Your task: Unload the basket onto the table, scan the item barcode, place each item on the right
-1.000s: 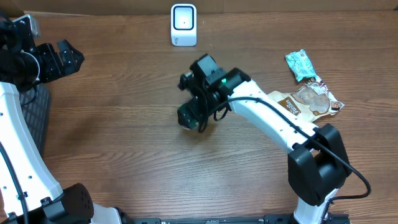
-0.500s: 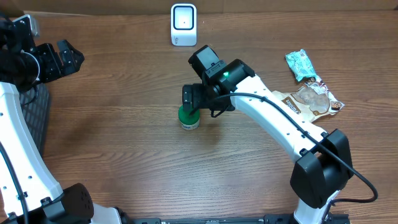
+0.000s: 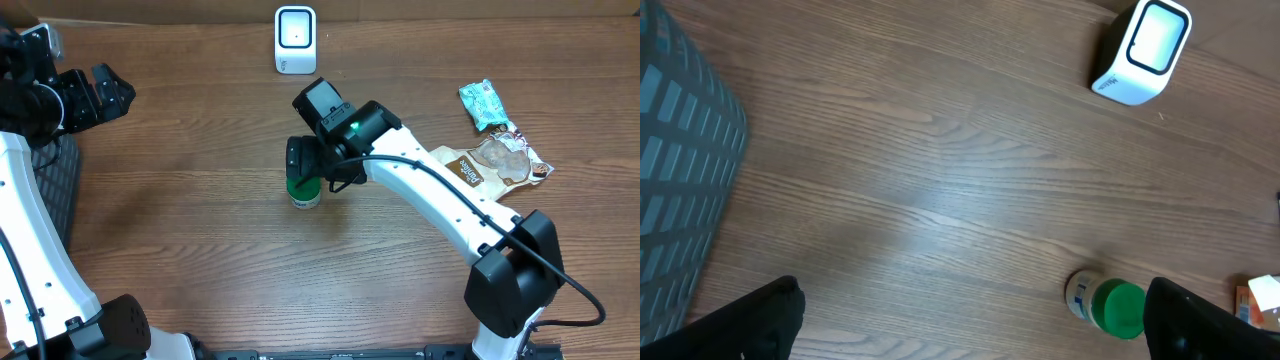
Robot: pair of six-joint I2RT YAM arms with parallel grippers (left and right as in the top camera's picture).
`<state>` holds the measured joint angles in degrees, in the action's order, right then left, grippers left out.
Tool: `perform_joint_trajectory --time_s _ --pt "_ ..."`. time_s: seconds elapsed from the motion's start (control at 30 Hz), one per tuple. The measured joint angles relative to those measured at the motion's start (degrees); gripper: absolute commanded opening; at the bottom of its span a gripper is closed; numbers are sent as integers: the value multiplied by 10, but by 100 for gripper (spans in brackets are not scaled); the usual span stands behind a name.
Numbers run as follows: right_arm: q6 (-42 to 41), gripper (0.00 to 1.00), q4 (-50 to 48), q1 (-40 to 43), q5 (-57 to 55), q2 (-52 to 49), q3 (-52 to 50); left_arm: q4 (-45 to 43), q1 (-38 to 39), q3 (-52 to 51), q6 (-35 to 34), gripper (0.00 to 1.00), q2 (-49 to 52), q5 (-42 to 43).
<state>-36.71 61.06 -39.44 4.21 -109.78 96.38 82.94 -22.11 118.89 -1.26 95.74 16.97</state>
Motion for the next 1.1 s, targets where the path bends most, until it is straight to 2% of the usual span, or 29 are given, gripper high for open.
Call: perform_joint_trajectory --time_s 0.67,0.87,1.1 --pt "-7 93 -18 -16 -2 0 0 0 0 0 0 100 0 0" --pt "-67 100 -24 -16 -42 -11 0 0 0 0 0 100 0 0" --pt "-113 100 -28 -16 -53 -70 0 0 0 0 0 100 0 0"
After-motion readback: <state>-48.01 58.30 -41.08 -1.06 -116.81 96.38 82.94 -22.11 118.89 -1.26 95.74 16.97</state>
